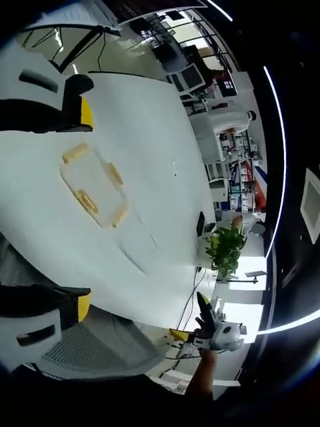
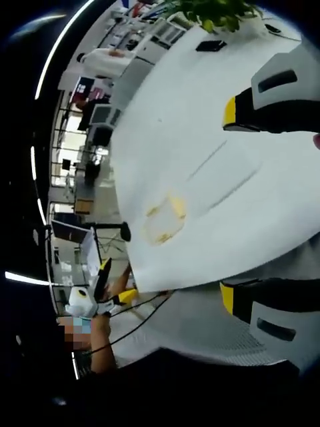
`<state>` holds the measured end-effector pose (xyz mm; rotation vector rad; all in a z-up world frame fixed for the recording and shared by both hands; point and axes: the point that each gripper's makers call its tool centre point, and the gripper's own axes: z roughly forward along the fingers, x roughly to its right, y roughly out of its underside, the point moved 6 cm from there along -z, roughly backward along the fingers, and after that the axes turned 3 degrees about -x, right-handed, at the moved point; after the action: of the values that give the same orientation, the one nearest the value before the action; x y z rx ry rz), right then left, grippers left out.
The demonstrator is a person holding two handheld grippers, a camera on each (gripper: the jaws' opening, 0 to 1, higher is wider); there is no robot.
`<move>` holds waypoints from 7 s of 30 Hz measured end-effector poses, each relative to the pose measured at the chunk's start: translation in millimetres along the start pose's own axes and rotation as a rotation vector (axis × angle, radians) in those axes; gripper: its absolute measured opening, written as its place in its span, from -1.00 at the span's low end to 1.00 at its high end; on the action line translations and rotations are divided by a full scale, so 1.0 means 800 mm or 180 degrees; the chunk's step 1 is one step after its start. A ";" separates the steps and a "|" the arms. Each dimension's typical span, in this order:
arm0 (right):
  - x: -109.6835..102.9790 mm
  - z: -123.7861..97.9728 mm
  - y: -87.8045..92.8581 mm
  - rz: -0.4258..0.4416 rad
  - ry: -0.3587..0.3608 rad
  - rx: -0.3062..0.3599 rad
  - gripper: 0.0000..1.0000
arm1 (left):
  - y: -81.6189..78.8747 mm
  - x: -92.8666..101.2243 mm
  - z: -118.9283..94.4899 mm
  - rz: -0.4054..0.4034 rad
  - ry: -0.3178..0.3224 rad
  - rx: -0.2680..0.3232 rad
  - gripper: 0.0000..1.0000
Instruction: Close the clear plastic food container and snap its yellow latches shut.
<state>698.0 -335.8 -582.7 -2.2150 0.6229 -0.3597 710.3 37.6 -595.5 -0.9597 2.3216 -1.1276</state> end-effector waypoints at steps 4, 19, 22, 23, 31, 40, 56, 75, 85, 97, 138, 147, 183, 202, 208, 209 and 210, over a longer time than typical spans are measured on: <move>0.002 0.010 -0.005 -0.0057 -0.0077 -0.0023 0.78 | 0.003 -0.007 0.003 0.0024 0.0021 -0.0032 0.84; 0.008 0.053 -0.035 -0.0337 -0.0378 -0.0126 0.73 | 0.012 -0.033 0.013 0.0185 0.0111 -0.0216 0.79; 0.009 0.062 -0.040 -0.0422 -0.0427 -0.0164 0.72 | 0.015 -0.040 0.017 0.0213 0.0130 -0.0259 0.76; 0.010 0.065 -0.041 -0.0441 -0.0438 -0.0176 0.72 | 0.016 -0.041 0.018 0.0219 0.0136 -0.0273 0.75; 0.010 0.090 -0.051 -0.0577 -0.0569 -0.0266 0.72 | 0.031 -0.050 0.026 0.0309 0.0213 -0.0426 0.70; 0.008 0.119 -0.064 -0.0673 -0.0675 -0.0278 0.64 | 0.037 -0.063 0.035 0.0390 0.0263 -0.0529 0.67; 0.014 0.180 -0.086 -0.0923 -0.0741 -0.0346 0.43 | 0.047 -0.092 0.059 0.0709 0.0426 -0.0711 0.45; 0.027 0.246 -0.087 -0.1008 -0.0827 -0.0657 0.15 | 0.058 -0.129 0.104 0.0981 0.0605 -0.0990 0.22; 0.029 0.276 -0.085 -0.1058 -0.0870 -0.0810 0.06 | 0.060 -0.147 0.124 0.1177 0.0703 -0.1102 0.10; 0.024 0.305 -0.081 -0.1216 -0.0921 -0.0954 -0.06 | 0.064 -0.156 0.144 0.1402 0.0869 -0.1172 -0.02; 0.025 0.366 -0.060 -0.1491 -0.1175 -0.1450 -0.22 | 0.072 -0.153 0.189 0.1862 0.1565 -0.1428 -0.17; 0.022 0.365 -0.060 -0.1466 -0.1198 -0.1439 -0.25 | 0.070 -0.152 0.186 0.1919 0.1595 -0.1473 -0.32; 0.008 0.321 -0.089 -0.1510 -0.1257 -0.1301 -0.29 | 0.042 -0.137 0.142 0.1991 0.1532 -0.1628 -0.35; 0.019 0.260 -0.102 -0.1526 -0.1298 -0.1252 -0.29 | -0.006 -0.102 0.122 0.1947 0.1527 -0.1640 -0.35; 0.027 0.240 -0.096 -0.1516 -0.1293 -0.1261 -0.29 | -0.022 -0.089 0.128 0.1944 0.1545 -0.1615 -0.35; 0.029 0.237 -0.095 -0.1515 -0.1296 -0.1267 -0.29 | -0.025 -0.084 0.130 0.1939 0.1554 -0.1616 -0.35; 0.031 0.232 -0.092 -0.1515 -0.1289 -0.1276 -0.29 | -0.028 -0.081 0.132 0.1940 0.1555 -0.1610 -0.35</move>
<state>824.8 -192.1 -645.5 -2.7117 -0.0685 -0.0087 826.9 18.3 -638.7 -0.0466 3.0655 -0.5652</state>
